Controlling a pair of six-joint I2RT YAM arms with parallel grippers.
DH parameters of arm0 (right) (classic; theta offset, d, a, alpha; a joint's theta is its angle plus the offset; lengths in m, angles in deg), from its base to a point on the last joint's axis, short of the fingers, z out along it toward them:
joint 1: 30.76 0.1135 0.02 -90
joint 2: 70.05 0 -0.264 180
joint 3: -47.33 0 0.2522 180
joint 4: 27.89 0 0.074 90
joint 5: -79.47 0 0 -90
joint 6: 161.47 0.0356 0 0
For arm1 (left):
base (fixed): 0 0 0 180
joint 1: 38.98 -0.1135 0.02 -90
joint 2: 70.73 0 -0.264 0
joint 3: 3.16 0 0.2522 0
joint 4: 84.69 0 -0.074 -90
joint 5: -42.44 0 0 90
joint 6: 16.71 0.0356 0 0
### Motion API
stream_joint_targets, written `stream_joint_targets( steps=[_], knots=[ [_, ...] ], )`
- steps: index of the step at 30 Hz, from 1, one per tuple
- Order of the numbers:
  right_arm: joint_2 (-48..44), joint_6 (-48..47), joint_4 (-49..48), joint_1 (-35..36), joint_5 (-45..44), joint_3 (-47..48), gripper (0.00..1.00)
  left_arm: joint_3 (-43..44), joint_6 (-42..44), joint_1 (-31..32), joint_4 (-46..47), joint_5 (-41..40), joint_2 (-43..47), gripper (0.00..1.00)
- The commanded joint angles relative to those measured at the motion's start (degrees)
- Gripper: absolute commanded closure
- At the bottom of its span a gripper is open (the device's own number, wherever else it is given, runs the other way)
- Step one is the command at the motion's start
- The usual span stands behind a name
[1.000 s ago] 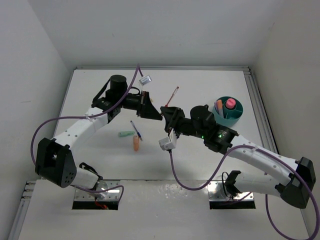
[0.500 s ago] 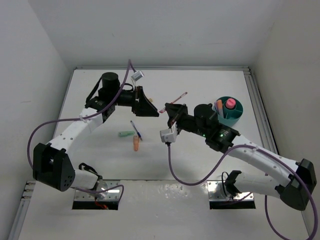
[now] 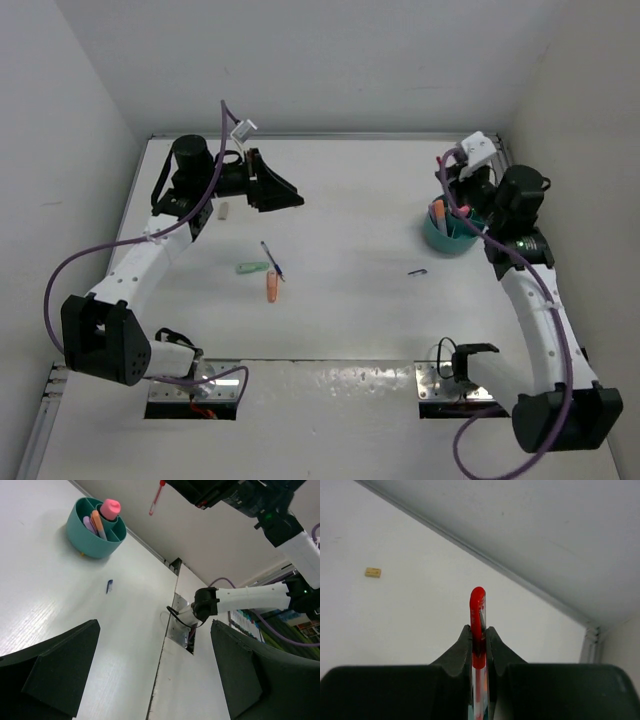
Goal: Sort the stationery into containers
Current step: Place the pen in the storage box.
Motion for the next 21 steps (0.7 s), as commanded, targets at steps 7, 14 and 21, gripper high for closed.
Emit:
stream_joint_targets(
  steps=[7, 14, 21],
  knots=[
    [4.8, 12.0, -10.4, -18.3, 33.5, -4.9, 1.00, -0.1, 4.0, -1.2, 3.1, -0.6, 1.7, 0.00],
    [5.8, -1.6, -9.6, -20.0, 36.9, -9.0, 1.00, -0.7, 5.9, -1.2, 1.7, -1.6, 2.1, 0.00],
    [5.9, -14.5, -7.8, -20.9, 37.3, -12.2, 1.00, -0.6, 6.3, -1.3, 2.0, -2.0, 2.0, 0.00]
  ],
)
